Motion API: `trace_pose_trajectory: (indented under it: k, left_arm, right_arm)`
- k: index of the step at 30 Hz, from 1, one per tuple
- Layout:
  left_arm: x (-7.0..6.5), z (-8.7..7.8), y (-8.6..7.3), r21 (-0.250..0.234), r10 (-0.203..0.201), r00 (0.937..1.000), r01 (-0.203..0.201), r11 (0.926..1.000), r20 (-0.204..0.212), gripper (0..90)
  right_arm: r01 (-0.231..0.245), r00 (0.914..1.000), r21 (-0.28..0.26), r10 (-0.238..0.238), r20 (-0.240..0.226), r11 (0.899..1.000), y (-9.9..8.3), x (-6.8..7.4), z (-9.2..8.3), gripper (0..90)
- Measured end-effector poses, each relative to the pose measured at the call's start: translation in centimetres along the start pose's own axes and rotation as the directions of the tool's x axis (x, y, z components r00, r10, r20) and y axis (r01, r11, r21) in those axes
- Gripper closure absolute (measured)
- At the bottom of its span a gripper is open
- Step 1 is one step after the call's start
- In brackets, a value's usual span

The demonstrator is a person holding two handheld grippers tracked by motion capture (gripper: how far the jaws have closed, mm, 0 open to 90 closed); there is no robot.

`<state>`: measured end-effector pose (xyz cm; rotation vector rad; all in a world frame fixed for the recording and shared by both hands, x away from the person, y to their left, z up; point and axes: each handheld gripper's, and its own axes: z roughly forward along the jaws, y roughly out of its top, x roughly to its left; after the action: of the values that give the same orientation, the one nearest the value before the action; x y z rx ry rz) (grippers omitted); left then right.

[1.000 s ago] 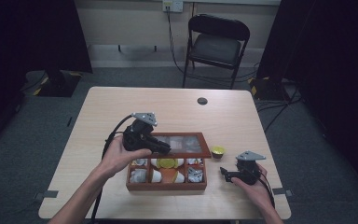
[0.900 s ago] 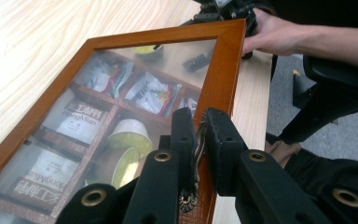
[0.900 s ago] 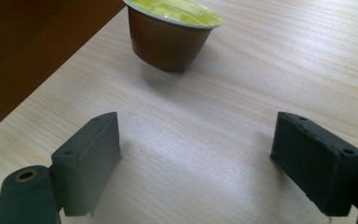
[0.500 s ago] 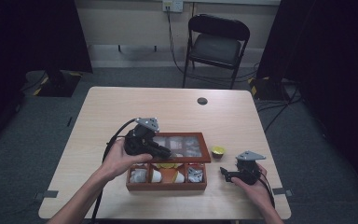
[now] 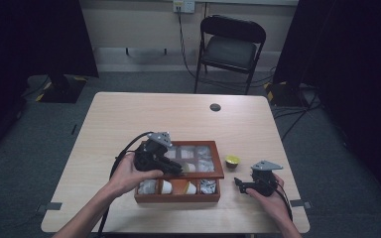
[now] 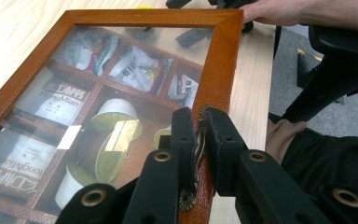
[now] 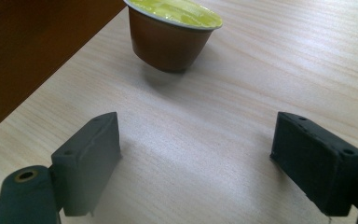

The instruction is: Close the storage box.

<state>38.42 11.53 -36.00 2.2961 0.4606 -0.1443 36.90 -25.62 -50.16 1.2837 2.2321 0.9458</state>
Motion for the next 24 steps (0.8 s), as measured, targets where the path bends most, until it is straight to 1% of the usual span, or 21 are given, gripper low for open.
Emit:
trace_pose_trajectory:
  k: [4,7,10,13,14,15,16,17,18,20,22,23,24]
  left_arm:
    - [-0.1,0.2,-0.2,0.006,0.005,1.0,-0.005,1.0,0.0,82.0]
    - [-0.3,0.5,-0.4,0.016,0.017,0.9998,-0.017,0.9997,-0.005,82.0]
    - [-0.4,1.0,-0.6,0.037,0.016,0.9998,-0.016,0.9992,-0.007,82.0]
    - [-0.5,1.3,-0.8,0.046,0.019,0.9998,-0.018,0.9988,-0.006,82.0]
    - [-0.6,1.3,-0.8,0.055,0.02,0.9998,-0.019,0.9983,-0.011,82.0]
    - [-0.6,1.5,-0.9,0.055,0.021,0.9998,-0.021,0.9983,-0.004,82.0]
    - [-0.6,1.6,-1.0,0.054,0.014,0.9999,-0.014,0.9984,-0.003,82.0]
    - [-0.6,1.7,-1.0,0.068,0.02,0.9997,-0.019,0.9975,-0.011,81.9]
    - [-0.6,1.8,-1.1,0.068,0.02,0.9998,-0.019,0.9975,-0.001,82.0]
    - [-0.6,2.0,-1.2,0.078,0.021,0.9998,-0.021,0.9967,-0.001,82.0]
    - [-0.6,2.1,-1.2,0.085,0.013,0.9999,-0.013,0.9963,-0.003,82.0]
    - [-0.6,2.2,-1.3,0.079,0.009,1.0,-0.009,0.9968,0.002,82.0]
    - [-0.6,2.3,-1.3,0.082,0.01,0.9999,-0.01,0.9966,0.002,82.0]
  right_arm:
    - [0.001,1.0,0.0,-0.001,0.0,1.0,0.0,0.0,0.0,14.8]
    - [0.001,1.0,0.0,-0.001,0.0,1.0,0.0,0.0,0.0,14.8]
    - [0.001,1.0,0.0,-0.001,0.0,1.0,0.0,0.0,0.0,14.8]
    - [0.001,1.0,0.0,-0.001,0.0,1.0,0.0,0.0,0.0,14.8]
    - [0.002,1.0,0.001,-0.002,0.0,1.0,0.0,0.0,0.0,14.8]
    - [0.0,1.0,0.0,0.0,0.001,1.0,0.0,0.0,0.0,14.8]
    - [0.002,1.0,0.001,-0.002,0.0,1.0,0.0,0.0,0.0,14.8]
    - [0.0,1.0,0.0,0.0,0.001,1.0,0.0,0.0,0.0,14.8]
    - [0.0,1.0,0.001,0.0,0.001,1.0,0.0,0.0,0.0,14.8]
    - [0.0,1.0,0.001,0.0,0.0,1.0,0.0,0.0,0.0,14.8]
    - [-0.001,1.0,0.0,0.001,0.0,1.0,0.0,0.0,0.0,14.8]
    - [0.0,1.0,0.001,0.0,0.001,1.0,0.0,0.0,0.0,14.8]
    - [-0.001,1.0,0.0,0.001,0.0,1.0,0.0,0.0,0.0,14.8]
